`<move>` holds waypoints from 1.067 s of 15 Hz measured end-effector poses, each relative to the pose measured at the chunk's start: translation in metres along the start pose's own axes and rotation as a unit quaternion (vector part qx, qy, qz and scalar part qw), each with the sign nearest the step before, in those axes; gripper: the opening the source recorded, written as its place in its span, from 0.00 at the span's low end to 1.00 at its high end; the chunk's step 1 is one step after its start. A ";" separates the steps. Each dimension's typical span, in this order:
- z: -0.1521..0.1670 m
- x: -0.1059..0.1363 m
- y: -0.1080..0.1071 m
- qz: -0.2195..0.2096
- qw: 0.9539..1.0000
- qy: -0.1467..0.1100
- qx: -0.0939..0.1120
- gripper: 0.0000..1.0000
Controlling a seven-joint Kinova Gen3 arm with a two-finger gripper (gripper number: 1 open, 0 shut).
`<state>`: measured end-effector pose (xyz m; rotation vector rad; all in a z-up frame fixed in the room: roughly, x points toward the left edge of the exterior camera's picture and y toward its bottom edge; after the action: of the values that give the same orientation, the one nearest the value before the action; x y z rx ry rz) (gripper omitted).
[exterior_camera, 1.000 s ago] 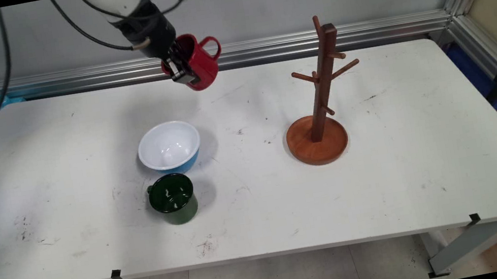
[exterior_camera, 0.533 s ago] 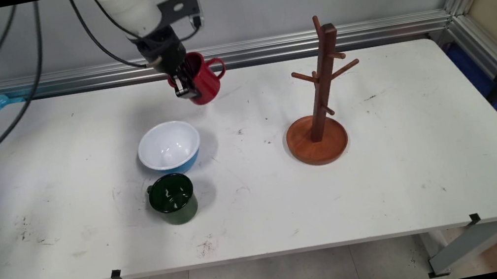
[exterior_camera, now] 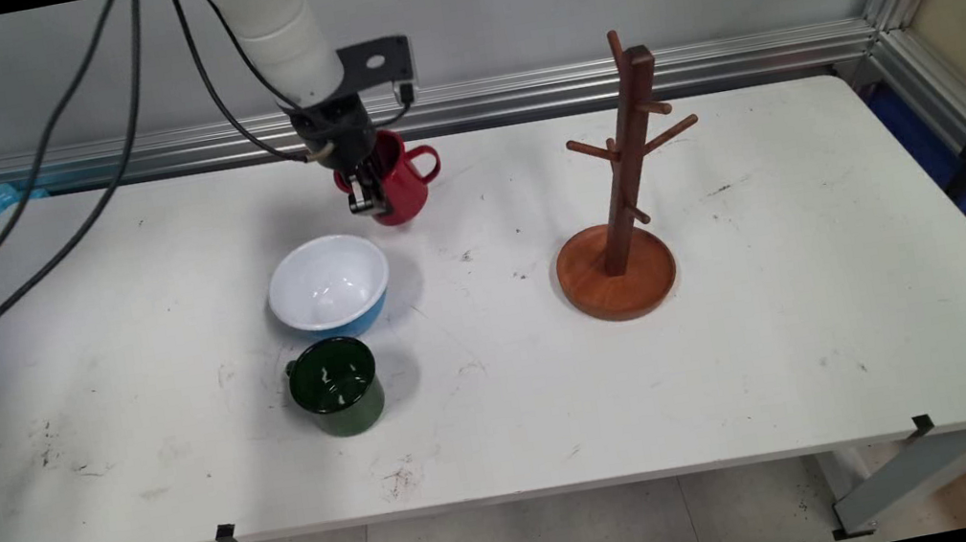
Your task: Place the picked object on the table
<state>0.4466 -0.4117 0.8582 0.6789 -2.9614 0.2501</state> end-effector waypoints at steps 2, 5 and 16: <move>0.009 0.002 0.000 0.005 1.000 -0.012 0.001 0.00; 0.017 0.004 0.001 0.011 1.000 -0.026 0.002 0.00; 0.038 0.006 0.008 0.021 0.998 -0.056 -0.005 1.00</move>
<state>0.4352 -0.4139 0.8208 0.6522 -3.0840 0.2060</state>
